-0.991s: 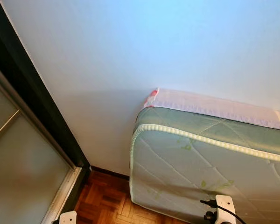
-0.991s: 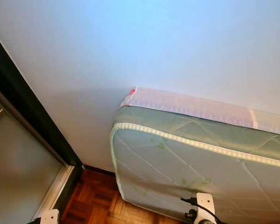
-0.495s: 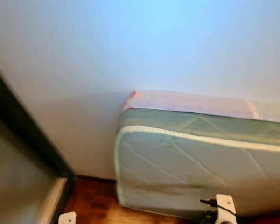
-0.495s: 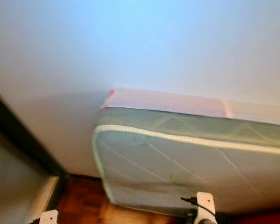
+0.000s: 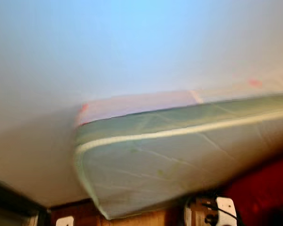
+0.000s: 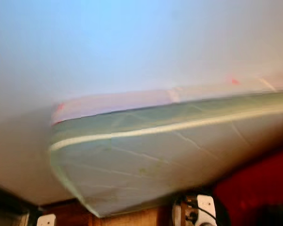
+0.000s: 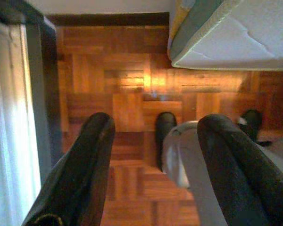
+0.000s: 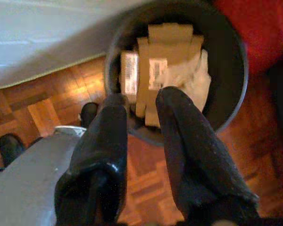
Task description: Clean up the room
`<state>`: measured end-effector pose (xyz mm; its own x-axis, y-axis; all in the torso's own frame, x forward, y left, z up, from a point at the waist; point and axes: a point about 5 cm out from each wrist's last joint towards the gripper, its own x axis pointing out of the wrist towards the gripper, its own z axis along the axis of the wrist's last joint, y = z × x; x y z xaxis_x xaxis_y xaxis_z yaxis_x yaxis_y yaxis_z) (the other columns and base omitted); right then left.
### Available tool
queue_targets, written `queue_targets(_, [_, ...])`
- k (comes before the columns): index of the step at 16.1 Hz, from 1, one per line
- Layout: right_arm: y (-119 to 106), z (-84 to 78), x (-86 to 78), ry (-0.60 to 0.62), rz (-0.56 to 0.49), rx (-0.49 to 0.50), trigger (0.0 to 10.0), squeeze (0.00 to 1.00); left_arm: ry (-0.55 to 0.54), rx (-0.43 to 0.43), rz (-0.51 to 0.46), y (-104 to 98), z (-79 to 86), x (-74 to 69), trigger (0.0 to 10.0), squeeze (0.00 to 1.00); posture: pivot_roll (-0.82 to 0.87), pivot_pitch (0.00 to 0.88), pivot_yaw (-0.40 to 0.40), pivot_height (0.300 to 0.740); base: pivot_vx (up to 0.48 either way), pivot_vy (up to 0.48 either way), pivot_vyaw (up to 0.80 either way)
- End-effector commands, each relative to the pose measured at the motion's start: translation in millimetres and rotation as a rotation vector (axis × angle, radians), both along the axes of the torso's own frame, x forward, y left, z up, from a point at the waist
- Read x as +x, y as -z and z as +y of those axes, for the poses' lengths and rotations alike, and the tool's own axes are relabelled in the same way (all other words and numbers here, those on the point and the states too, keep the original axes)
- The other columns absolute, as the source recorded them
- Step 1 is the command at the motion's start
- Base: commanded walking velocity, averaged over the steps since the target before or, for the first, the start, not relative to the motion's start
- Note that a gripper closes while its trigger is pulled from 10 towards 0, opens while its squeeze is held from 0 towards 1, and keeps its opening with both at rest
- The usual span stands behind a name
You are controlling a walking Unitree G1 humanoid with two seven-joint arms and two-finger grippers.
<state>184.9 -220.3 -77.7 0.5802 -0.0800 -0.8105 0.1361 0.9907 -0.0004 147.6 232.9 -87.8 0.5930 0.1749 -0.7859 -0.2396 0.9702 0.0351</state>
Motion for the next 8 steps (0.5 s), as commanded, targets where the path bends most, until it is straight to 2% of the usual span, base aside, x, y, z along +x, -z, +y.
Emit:
queue_targets(1, [7.4,-33.0,-39.3,0.047,0.101,0.104,10.0,0.0,0.098,0.018,0.063,-4.6,-0.6,18.4,10.0,0.0,0.05,0.0,-0.016,0.74,0.0,0.0,-0.78])
queue_targets(8, [7.4,-32.8,-39.3,0.045,0.103,0.106,10.0,0.0,0.112,0.018,0.069,-4.2,-1.5,18.0,10.0,0.0,0.05,0.0,-0.012,0.74,0.0,0.0,-0.78])
